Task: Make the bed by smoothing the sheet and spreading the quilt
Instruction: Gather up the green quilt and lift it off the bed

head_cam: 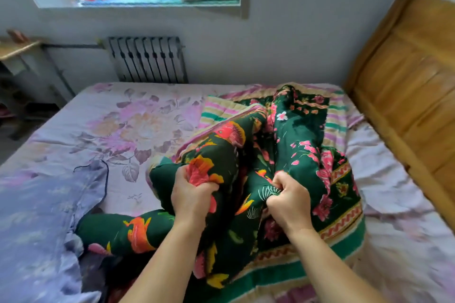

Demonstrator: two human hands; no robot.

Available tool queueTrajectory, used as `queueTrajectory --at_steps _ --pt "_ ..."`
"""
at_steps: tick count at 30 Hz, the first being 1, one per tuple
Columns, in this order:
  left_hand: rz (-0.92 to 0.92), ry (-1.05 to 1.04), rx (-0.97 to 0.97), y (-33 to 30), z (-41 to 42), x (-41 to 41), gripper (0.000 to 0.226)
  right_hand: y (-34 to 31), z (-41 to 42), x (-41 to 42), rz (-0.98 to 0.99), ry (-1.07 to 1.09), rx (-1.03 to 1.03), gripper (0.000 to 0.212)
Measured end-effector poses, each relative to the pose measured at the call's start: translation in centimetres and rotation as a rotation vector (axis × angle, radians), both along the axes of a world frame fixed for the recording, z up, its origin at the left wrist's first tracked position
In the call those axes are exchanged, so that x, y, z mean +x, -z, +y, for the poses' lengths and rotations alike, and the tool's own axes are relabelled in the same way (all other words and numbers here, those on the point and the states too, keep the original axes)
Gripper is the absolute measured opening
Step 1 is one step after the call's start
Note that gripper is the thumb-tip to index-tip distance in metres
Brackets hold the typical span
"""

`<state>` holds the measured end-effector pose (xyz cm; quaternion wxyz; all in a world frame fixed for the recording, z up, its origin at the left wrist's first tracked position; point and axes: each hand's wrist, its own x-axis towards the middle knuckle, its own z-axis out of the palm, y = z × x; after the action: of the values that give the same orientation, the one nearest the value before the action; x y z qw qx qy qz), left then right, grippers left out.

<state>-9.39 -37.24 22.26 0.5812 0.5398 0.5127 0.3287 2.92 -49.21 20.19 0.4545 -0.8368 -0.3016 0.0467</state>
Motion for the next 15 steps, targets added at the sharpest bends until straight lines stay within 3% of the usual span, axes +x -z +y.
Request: queueTrajectory --at_steps 3,8,15 --pt "-0.161 -0.047 -0.074 -4.0 -3.4 0.8 0.062 -3.1 -3.0 -1.5 -0.006 0.034 0.079 0.013" --pt "-0.286 0.003 -0.156 -11.3 -8.2 -0.4 0.035 -9.3 -7.8 -4.2 -0.087 0.133 0.160 0.008" --pt "-0.452 0.186 -0.184 -15.3 -8.9 -3.7 0.036 -15.6 -10.7 -9.8 -0.188 0.201 0.223 0.010"
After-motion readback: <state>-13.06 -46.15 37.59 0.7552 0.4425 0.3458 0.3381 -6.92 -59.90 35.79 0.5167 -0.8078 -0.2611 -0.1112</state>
